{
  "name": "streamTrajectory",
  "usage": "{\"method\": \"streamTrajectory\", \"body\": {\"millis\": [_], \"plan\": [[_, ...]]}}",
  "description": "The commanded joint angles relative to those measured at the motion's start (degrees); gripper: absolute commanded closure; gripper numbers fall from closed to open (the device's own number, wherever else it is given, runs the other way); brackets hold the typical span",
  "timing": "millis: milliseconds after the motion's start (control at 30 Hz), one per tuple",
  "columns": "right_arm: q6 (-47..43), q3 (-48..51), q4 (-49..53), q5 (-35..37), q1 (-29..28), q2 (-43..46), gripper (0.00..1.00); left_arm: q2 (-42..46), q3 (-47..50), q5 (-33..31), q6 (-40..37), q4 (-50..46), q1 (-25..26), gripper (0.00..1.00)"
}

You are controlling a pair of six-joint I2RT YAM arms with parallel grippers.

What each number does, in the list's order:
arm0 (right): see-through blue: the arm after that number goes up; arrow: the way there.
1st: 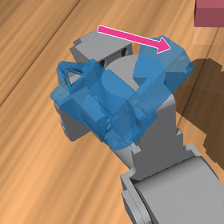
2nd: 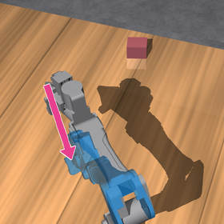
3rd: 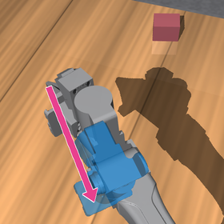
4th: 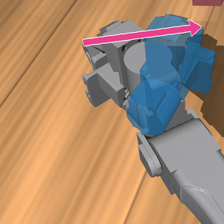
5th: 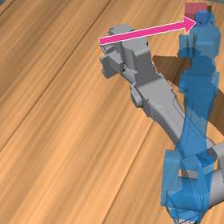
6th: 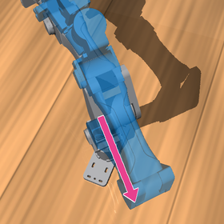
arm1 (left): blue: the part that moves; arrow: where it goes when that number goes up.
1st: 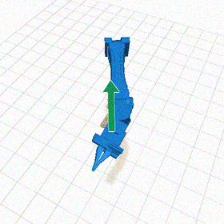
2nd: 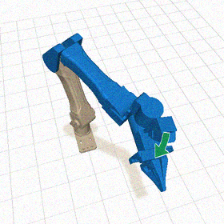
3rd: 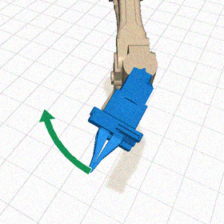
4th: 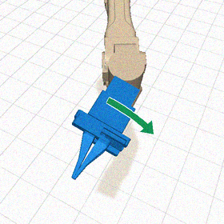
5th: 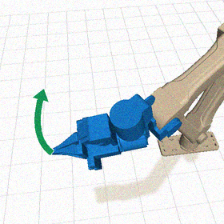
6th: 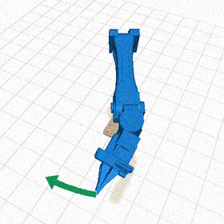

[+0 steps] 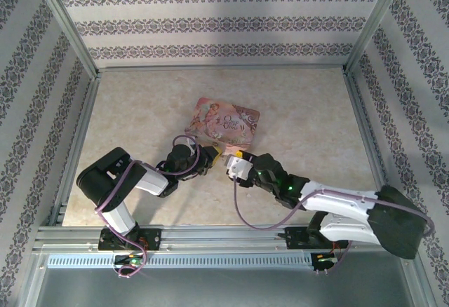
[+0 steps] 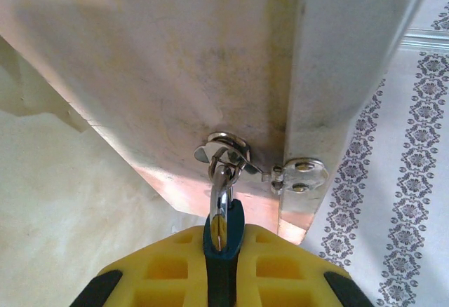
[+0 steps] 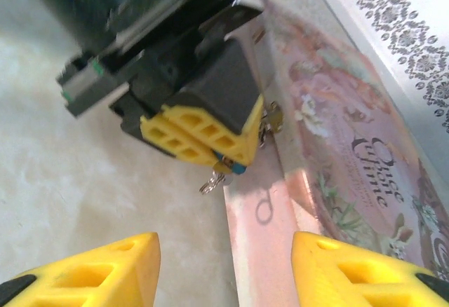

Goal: Unlock the padlock with the key

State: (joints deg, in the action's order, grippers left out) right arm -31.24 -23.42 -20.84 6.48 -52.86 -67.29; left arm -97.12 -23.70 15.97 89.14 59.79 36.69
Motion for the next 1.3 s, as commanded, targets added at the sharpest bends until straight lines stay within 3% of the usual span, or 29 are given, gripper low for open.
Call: {"method": "streamTrajectory", "body": {"millis": [0,467,933,1267], "plan": [[-7.24,-2.36,-4.60,3.19,-1.14,-4.42,0.51,1.41,-0.20,-0.41,-0.78,3.14,0.50,0.94],[-8.43,-6.02,-12.52,3.52,-1.57,-16.06,0.56,1.76,-0.38,-0.59,-0.97,2.98,0.58,0.94],[-7.79,-5.42,-17.04,7.31,-1.68,-21.30,0.76,2.02,-0.11,-0.76,-0.77,2.88,0.58,0.95],[-8.04,-6.02,-18.88,8.48,-1.89,-23.63,0.81,2.33,-0.11,-0.67,-0.74,2.73,0.58,0.95]]}}
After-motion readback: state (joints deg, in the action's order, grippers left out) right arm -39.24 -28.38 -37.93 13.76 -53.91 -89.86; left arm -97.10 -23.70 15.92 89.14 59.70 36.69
